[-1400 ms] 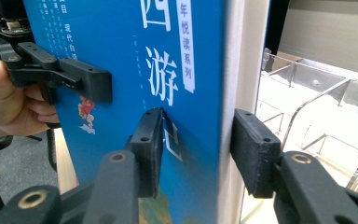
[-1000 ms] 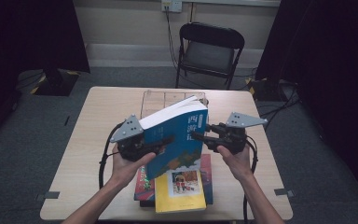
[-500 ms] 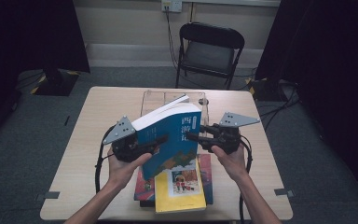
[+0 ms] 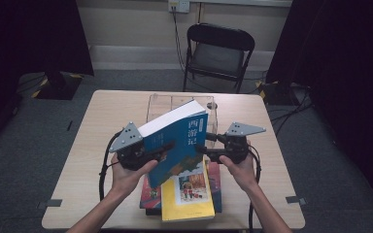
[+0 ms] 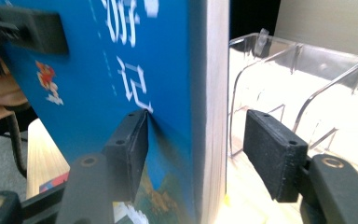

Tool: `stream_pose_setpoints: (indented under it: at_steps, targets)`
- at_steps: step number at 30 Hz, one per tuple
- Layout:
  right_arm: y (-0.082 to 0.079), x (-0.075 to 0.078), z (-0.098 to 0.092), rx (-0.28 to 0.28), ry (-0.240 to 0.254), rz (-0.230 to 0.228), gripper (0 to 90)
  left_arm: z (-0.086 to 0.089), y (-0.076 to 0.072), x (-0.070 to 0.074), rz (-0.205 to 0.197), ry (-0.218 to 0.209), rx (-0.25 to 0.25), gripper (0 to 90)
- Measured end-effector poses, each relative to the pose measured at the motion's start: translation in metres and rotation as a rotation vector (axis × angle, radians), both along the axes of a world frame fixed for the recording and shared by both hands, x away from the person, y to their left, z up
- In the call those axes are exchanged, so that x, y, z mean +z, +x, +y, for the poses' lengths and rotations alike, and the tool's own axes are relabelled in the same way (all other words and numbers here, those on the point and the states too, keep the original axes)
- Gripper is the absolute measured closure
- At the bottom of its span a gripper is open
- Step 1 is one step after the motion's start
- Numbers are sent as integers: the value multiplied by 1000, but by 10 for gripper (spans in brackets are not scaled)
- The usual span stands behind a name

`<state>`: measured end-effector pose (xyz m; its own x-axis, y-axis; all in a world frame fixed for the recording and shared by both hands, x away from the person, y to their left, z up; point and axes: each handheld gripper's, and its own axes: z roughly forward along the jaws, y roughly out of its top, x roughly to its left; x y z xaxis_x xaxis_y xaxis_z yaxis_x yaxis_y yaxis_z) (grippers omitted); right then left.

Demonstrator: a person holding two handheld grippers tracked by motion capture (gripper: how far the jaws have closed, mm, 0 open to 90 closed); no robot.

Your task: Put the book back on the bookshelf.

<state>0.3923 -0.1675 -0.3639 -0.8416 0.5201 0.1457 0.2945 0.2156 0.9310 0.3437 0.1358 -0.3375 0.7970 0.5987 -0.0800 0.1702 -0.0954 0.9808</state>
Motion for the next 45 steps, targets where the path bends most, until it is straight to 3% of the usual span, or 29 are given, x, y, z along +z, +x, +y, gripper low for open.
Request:
stream_pose_setpoints:
  at_steps: [3, 5, 12, 18, 22, 25, 27, 29, 34, 40, 43, 45]
  targets:
    - [2, -7, 8, 47, -7, 20, 452, 0, 0, 0, -1, 3, 1, 600]
    - [1, -9, 16, 31, -25, -1, 415, 0, 0, 0, 2, 2, 22, 602]
    - [15, -5, 31, 28, -40, -15, 490, 8, 2, 4, 29, -5, 118, 607]
    - [24, -2, 55, 44, -44, -21, 501, 24, 4, 11, 10, 0, 161, 608]
    - [31, -5, 68, 46, -36, -14, 499, 34, 9, 9, 36, -3, 186, 608]
    - [34, -7, 73, 42, -30, -10, 497, 39, 12, 7, 62, -22, 213, 612]
    - [36, -7, 75, 43, -28, -5, 492, 37, 11, 5, 57, -21, 249, 613]
    - [38, -8, 79, 43, -32, -2, 458, 36, 10, 5, 56, -19, 260, 613]
    - [43, -8, 82, 59, -24, 4, 487, 40, 11, 7, 72, -29, 275, 613]
    - [50, -4, 94, 72, -16, -1, 495, 48, 11, 12, 31, -8, 312, 611]
    - [53, -6, 100, 80, -5, 13, 490, 52, 13, 9, 51, -23, 330, 612]
    - [52, -10, 98, 70, -34, 3, 497, 53, 11, 5, 36, -28, 347, 614]
